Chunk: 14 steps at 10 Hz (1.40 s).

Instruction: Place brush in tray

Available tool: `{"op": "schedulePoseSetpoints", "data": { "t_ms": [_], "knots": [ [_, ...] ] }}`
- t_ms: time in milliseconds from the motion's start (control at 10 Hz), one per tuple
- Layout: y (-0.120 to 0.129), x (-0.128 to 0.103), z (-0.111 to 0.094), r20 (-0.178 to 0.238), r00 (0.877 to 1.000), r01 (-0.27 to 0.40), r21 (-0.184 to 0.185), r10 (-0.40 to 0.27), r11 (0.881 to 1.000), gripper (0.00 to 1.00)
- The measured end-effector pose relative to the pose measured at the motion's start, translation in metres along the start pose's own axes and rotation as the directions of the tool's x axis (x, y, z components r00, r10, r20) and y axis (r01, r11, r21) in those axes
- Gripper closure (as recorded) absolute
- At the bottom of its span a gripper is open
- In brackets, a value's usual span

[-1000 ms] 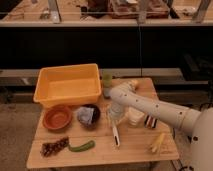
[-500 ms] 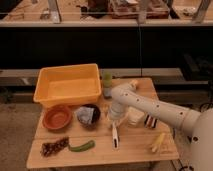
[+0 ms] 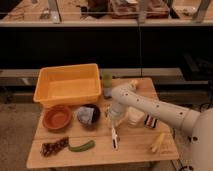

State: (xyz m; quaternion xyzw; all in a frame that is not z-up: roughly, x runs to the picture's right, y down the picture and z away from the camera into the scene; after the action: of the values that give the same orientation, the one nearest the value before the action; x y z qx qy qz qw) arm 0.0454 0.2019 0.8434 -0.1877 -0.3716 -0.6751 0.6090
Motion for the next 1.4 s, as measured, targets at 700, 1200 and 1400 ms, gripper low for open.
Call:
{"op": "schedulePoseSetpoints", "data": {
  "t_ms": [700,1200,1400],
  "knots": [
    [0.009,0.028,-0.055,-0.054,0.997,-0.053,0.084,0.057,0.995,0.86],
    [0.005,0.035,-0.066,-0.082,0.995,-0.052,0.110,0.061,0.993,0.86],
    [0.004,0.036,-0.067,-0.083,0.995,-0.050,0.111,0.059,0.993,0.86]
  ]
}}
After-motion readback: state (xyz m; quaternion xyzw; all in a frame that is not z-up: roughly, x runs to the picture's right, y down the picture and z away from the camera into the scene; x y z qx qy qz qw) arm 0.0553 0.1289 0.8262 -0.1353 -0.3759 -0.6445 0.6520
